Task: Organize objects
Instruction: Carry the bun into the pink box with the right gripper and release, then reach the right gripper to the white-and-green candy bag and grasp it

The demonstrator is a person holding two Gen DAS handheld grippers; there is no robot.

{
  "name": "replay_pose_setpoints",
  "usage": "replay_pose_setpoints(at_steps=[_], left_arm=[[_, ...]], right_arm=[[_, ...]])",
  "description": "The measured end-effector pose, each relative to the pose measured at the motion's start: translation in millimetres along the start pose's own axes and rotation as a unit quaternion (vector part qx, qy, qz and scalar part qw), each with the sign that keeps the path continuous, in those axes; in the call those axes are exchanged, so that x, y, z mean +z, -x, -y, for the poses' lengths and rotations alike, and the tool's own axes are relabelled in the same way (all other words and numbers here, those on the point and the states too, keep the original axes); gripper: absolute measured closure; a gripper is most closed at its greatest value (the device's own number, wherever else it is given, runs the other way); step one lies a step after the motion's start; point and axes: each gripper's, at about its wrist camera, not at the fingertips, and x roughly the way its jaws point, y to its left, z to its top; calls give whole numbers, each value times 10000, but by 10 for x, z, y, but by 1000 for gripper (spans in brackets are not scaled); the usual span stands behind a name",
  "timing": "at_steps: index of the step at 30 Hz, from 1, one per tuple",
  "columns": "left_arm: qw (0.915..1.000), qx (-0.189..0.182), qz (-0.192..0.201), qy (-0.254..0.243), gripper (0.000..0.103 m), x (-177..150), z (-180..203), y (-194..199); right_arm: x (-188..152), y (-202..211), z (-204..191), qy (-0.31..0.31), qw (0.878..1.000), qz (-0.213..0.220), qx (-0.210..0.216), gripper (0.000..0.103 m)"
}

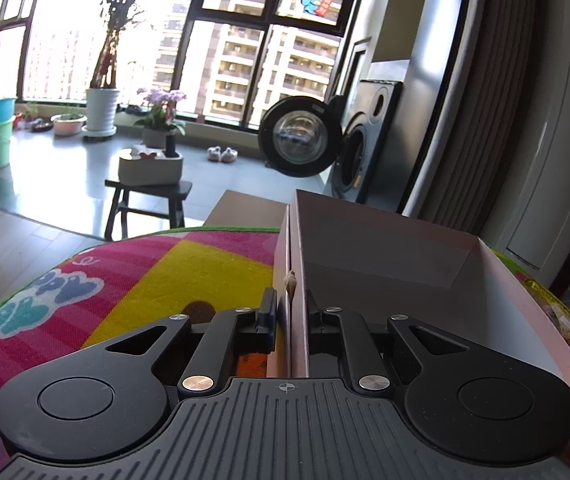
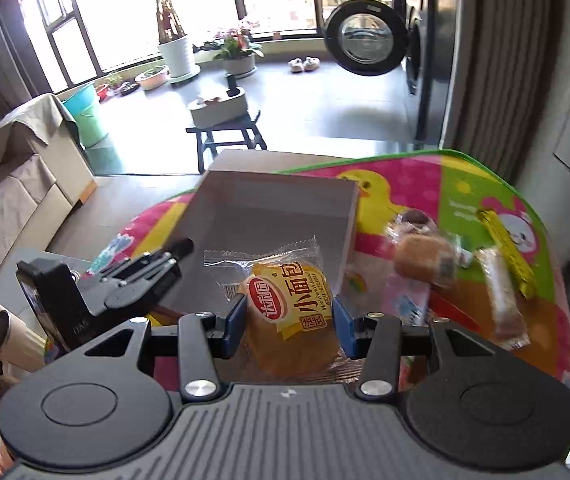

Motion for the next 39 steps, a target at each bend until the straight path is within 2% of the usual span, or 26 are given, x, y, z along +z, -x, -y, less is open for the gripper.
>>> replay_pose_setpoints(at_steps=[3,6,8,11,15,20,26,29,33,39], left_arm=[[10000,-7,0,5,89,-7,0,-3],[10000,-10,7,3,89,-12,4,-4],[10000,-27,12,18,89,-18,-6,-2],[10000,-40,15,31,89,-21,-10,-6],[10000,-45,11,31,89,-13,-3,-12],[10000,-61,-8,61,88,-17,5,2],[10000,-57,-7,55,88,-18,10,3],[10000,-53,-3,52,88,-17,7,-2],[10000,-55,-2,54,88,-15,8,-4],[10000,-56,-5,55,88,-18,3,-2]], right_arm=[[290,-333,-240,46,9999,115,74,57],[575,-630,-420,-16,9987,481,190,56],[704,-819,-495,-48,9987,497,111,42],[722,-918,-501,-64,9990,429,80,40],[513,-635,-344,195,9967,757,-223,33],[8,-168,39,420,9876,1151,-982,18],[-736,-15,459,66,9847,852,-1516,17],[-1079,-111,594,-199,9876,541,-1461,17],[-1340,-310,599,-284,9920,117,-1222,17],[-1291,-622,570,34,9948,34,-1018,17]])
